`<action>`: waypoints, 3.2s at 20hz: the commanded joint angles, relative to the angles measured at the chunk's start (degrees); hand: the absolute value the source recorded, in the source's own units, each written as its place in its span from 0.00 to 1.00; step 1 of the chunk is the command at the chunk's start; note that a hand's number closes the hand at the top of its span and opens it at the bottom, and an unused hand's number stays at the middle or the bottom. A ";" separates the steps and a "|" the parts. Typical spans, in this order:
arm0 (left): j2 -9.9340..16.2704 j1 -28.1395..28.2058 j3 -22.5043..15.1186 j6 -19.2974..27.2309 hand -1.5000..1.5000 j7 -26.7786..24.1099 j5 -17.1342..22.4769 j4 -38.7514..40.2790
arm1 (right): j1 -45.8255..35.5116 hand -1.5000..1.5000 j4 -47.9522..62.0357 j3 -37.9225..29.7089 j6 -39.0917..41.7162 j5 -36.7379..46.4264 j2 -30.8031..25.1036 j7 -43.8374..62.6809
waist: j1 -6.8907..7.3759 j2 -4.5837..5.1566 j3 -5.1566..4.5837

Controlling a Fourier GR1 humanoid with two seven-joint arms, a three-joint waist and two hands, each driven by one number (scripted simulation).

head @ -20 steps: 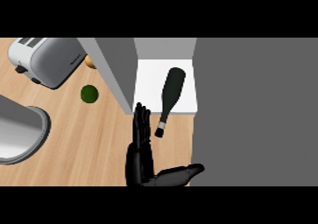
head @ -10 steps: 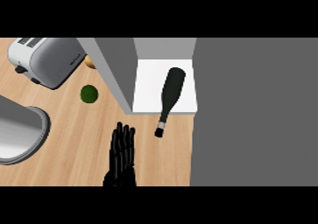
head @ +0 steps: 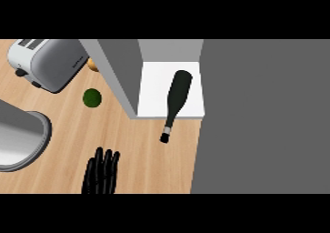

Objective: Pick up the wine, place it into the cabinet and close the cabinet

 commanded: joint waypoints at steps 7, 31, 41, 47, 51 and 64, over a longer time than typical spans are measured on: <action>9.42 8.62 6.95 -6.49 0.00 -3.84 2.67 -6.07 | 9.84 1.00 -9.94 6.81 0.22 -10.72 1.37 8.25 | -0.25 -0.17 -0.08; 23.00 20.82 33.98 -24.58 0.00 -2.72 19.44 -10.58 | 3.45 1.00 -9.74 46.04 -10.37 13.28 10.10 11.27 | -0.72 -0.36 -0.16; 26.84 26.26 41.79 -31.91 0.00 -0.36 24.95 -14.56 | -9.93 1.00 0.63 56.28 -26.10 27.21 10.05 6.16 | 0.97 -0.50 -0.19; 25.24 24.08 41.17 -33.71 0.00 1.33 24.65 -13.64 | -22.47 1.00 5.48 53.01 -34.50 27.00 9.89 10.24 | 1.12 -0.08 -0.19; 23.02 22.01 40.42 -35.05 0.00 0.86 24.21 -9.99 | -30.98 1.00 7.86 46.29 -37.21 19.70 9.77 12.77 | 1.62 0.27 -0.24; 20.95 20.04 41.83 -34.26 0.00 4.52 23.65 -10.15 | -61.62 1.00 36.50 33.62 -45.32 3.45 10.12 4.04 | 2.40 0.32 -0.11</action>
